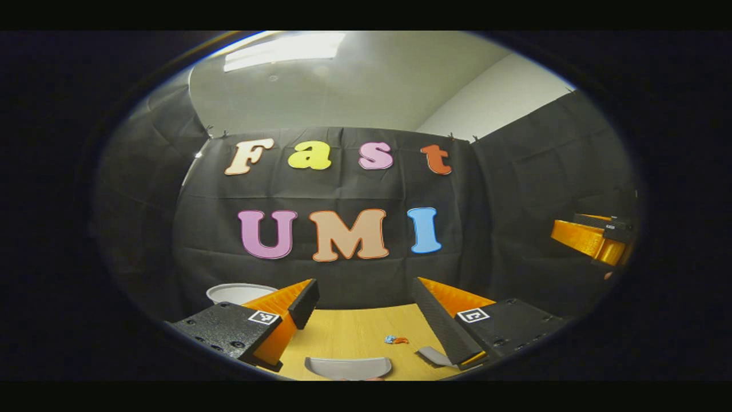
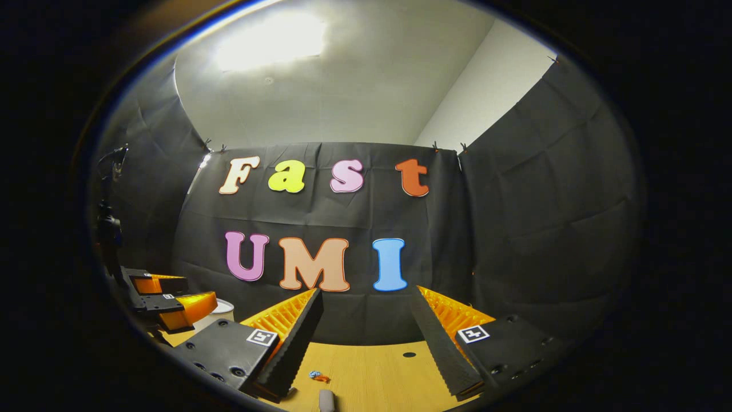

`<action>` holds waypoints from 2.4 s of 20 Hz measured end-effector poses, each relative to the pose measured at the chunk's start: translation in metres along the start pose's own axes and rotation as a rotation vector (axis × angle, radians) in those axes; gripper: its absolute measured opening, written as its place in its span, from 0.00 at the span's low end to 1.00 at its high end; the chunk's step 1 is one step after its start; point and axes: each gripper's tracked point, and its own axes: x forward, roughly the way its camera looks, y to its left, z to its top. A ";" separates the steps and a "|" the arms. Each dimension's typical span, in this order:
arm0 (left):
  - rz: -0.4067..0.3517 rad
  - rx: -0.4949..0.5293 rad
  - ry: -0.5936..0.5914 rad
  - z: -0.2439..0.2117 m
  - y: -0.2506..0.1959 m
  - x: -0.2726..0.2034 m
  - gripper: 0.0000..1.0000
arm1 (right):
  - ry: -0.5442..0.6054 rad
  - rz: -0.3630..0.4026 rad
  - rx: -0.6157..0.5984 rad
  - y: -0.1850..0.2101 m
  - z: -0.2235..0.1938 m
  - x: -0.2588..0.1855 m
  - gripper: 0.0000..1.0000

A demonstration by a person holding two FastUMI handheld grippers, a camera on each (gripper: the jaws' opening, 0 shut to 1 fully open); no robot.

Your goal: Pick up the small broom and dustpan from the desktop, sweep the trash into the dustpan with the broom, and then empty the trash into the garbage bin.

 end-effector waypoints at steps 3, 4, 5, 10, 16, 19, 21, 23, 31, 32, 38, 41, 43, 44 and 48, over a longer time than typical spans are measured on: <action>0.003 0.003 -0.002 0.001 0.001 0.000 0.99 | 0.008 0.001 0.001 0.000 -0.002 0.001 0.98; 0.004 0.003 -0.003 0.002 0.002 0.001 0.96 | 0.009 0.001 0.001 0.000 -0.002 0.002 0.98; 0.005 0.003 -0.002 0.001 0.001 0.000 0.96 | 0.011 0.002 0.000 -0.001 -0.003 0.001 0.98; 0.008 0.008 -0.003 0.002 0.002 0.001 0.96 | 0.019 0.006 -0.008 0.002 -0.005 0.006 0.98; 0.011 0.005 0.006 -0.002 0.000 0.002 0.96 | 0.036 0.002 -0.010 -0.002 -0.010 0.005 0.98; 0.026 0.007 0.008 -0.004 0.003 0.002 0.96 | 0.040 -0.001 -0.017 -0.004 -0.011 0.008 0.98; 0.035 0.007 0.015 -0.006 0.003 0.004 0.96 | 0.038 0.005 -0.021 -0.004 -0.011 0.009 0.98; 0.042 0.005 0.019 -0.006 0.004 0.005 0.96 | 0.038 0.013 -0.024 -0.003 -0.013 0.010 0.98; 0.073 0.028 0.036 -0.013 0.002 0.004 0.99 | 0.071 0.071 -0.024 0.002 -0.030 0.027 0.98; 0.078 0.029 0.048 -0.016 0.001 0.004 0.96 | 0.075 0.085 -0.032 0.004 -0.033 0.029 0.98; 0.105 0.061 0.122 -0.035 -0.001 -0.007 0.96 | 0.108 0.238 -0.046 0.031 -0.060 0.031 0.98; 0.070 0.068 0.218 -0.062 -0.005 -0.014 0.96 | 0.188 0.309 -0.061 0.046 -0.089 0.030 0.98; 0.053 0.060 0.323 -0.096 -0.002 -0.025 0.96 | 0.309 0.343 -0.069 0.058 -0.124 0.026 0.98; 0.047 0.050 0.374 -0.115 0.000 -0.030 0.96 | 0.377 0.362 -0.074 0.065 -0.143 0.022 0.98; 0.042 -0.006 0.610 -0.194 0.015 -0.058 0.95 | 0.566 0.362 -0.140 0.079 -0.207 0.015 0.99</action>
